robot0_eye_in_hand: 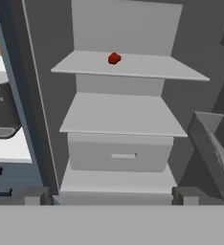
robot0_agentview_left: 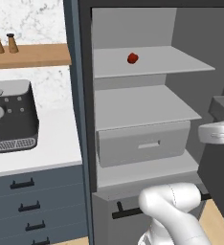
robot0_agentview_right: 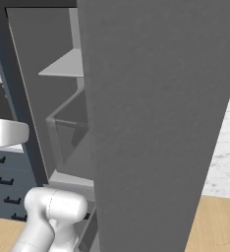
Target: Place one bell pepper and one steak in each tupperware on the nearby counter, to pack two identical lunches.
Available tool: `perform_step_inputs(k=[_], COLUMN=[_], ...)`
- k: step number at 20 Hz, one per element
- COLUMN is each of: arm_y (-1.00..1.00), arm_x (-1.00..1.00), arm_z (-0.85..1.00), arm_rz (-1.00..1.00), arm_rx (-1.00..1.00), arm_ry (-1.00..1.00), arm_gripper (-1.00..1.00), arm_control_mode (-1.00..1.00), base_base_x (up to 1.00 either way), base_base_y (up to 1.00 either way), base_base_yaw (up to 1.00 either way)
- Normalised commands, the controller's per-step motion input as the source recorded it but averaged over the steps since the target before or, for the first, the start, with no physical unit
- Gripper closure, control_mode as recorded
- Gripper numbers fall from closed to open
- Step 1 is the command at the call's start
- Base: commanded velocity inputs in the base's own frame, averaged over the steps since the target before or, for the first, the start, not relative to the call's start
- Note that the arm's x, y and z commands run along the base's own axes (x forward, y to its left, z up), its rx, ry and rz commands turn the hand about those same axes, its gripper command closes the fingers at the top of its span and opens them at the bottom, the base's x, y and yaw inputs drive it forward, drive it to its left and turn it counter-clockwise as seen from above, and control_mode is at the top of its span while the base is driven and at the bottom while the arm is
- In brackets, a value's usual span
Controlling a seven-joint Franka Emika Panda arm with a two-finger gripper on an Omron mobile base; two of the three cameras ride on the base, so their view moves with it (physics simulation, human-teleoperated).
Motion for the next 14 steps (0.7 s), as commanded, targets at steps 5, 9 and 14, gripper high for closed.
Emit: perform_step_inputs(k=[5,9,14], arm_y=[0.0,0.0,-0.17], arm_x=[0.0,0.0,0.37], arm_z=[0.36,0.94,0.39], arm_rz=[0.0,0.0,0.0], arm_rx=[0.0,0.03,0.05], arm_ry=[-0.01,-0.06,-0.07], arm_gripper=[-1.0,-1.0,-1.0], arm_control_mode=[-1.0,-1.0,-1.0], base_base_x=[0.05,0.0,0.0], base_base_y=[0.0,0.0,0.0], base_base_yaw=[0.0,0.0,0.0])
